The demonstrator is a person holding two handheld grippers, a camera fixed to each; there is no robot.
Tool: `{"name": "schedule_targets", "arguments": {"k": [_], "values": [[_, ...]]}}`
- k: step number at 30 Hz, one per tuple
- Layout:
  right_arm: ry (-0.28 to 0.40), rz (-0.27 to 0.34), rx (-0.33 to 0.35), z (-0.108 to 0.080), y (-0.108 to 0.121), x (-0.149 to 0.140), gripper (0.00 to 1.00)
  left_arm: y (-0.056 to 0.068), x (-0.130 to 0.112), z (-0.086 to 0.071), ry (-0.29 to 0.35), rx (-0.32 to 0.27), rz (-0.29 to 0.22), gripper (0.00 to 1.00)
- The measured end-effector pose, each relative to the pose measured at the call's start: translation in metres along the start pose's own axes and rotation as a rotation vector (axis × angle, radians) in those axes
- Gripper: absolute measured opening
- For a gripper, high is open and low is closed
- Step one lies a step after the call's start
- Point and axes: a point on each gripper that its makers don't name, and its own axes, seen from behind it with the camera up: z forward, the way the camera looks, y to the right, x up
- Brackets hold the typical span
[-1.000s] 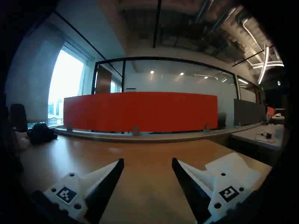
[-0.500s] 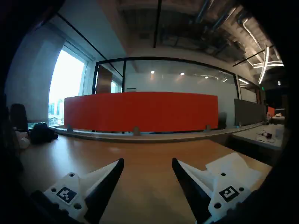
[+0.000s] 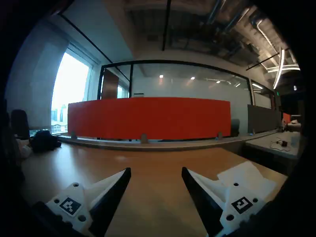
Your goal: Fold towel
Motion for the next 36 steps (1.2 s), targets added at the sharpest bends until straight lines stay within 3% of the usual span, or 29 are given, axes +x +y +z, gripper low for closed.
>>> {"name": "schedule_targets", "arguments": {"k": [36], "values": [[0.000,0.000,0.000,-0.0001,0.0001,-0.0001,1.00,-0.0014,0.0021,0.0006,-0.003,0.000,-0.006,0.98]]}}
